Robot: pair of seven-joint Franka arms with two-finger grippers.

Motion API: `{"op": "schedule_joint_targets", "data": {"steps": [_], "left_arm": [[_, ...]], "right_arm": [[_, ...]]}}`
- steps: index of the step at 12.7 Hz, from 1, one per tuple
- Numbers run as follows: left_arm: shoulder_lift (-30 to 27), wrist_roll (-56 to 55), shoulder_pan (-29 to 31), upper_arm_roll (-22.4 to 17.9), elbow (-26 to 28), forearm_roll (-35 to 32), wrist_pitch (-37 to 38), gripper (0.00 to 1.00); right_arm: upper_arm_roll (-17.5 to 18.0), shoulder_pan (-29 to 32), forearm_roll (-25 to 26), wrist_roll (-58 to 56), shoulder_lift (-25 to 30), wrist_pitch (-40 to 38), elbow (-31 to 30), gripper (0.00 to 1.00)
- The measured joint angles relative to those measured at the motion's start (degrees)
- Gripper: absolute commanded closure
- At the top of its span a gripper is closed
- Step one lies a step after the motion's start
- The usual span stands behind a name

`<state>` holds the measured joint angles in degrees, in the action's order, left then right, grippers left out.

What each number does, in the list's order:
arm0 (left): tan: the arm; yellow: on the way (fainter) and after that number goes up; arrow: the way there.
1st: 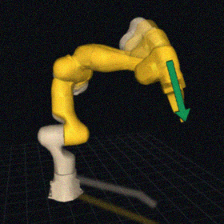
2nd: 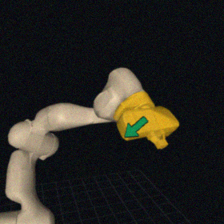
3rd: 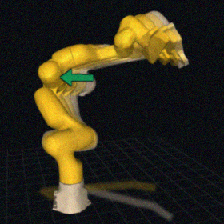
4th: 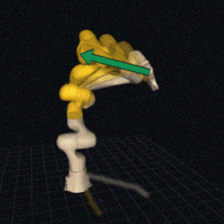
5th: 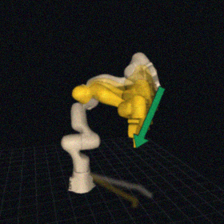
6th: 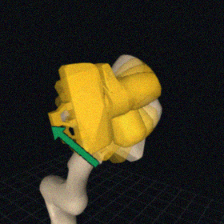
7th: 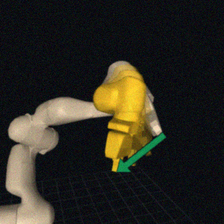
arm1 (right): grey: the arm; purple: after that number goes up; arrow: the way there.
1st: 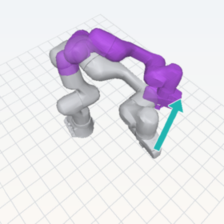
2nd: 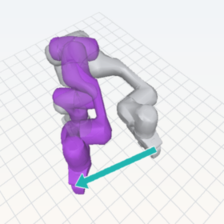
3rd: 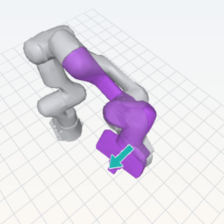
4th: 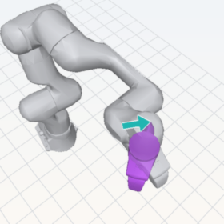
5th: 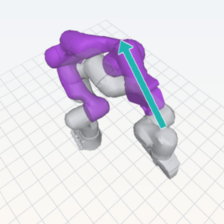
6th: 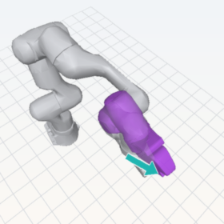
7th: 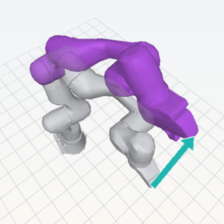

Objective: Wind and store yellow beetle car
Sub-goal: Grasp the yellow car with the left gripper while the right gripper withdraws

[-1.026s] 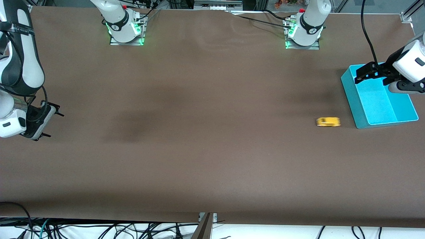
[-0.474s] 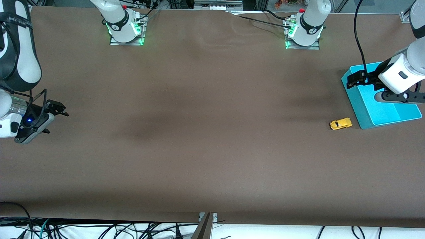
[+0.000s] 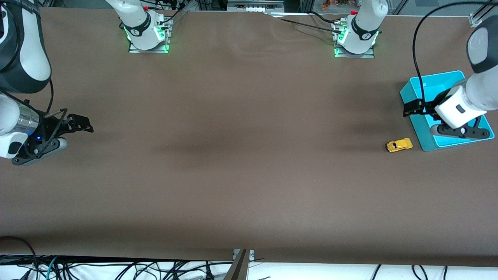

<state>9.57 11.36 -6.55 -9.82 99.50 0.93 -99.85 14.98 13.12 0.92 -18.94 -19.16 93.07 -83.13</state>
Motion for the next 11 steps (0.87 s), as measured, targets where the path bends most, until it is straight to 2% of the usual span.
{"op": "schedule_joint_targets", "data": {"steps": [3, 7, 9, 11], "left_arm": [[7.71, 13.03, 5.55, -0.28, 5.03, 0.01, -13.66, 0.0], [16.39, 24.93, 7.86, -0.27, 8.07, -0.07, -22.76, 0.0], [19.1, 33.7, 8.34, -0.28, 9.51, -0.18, -27.16, 0.0], [20.08, 44.04, 9.09, -0.28, 11.6, -0.18, -29.23, 0.0]], "right_arm": [[0.09, -0.22, 0.27, 1.18, 0.85, -4.57, 4.09, 0.0], [-0.09, -2.3, 4.53, 1.71, 1.92, -5.25, 4.89, 0.0], [-3.33, -4.16, 4.81, 2.26, 2.91, -5.24, 4.91, 0.0], [-9.75, -7.14, 4.73, 2.15, 3.72, -5.19, 4.97, 0.0]]}}
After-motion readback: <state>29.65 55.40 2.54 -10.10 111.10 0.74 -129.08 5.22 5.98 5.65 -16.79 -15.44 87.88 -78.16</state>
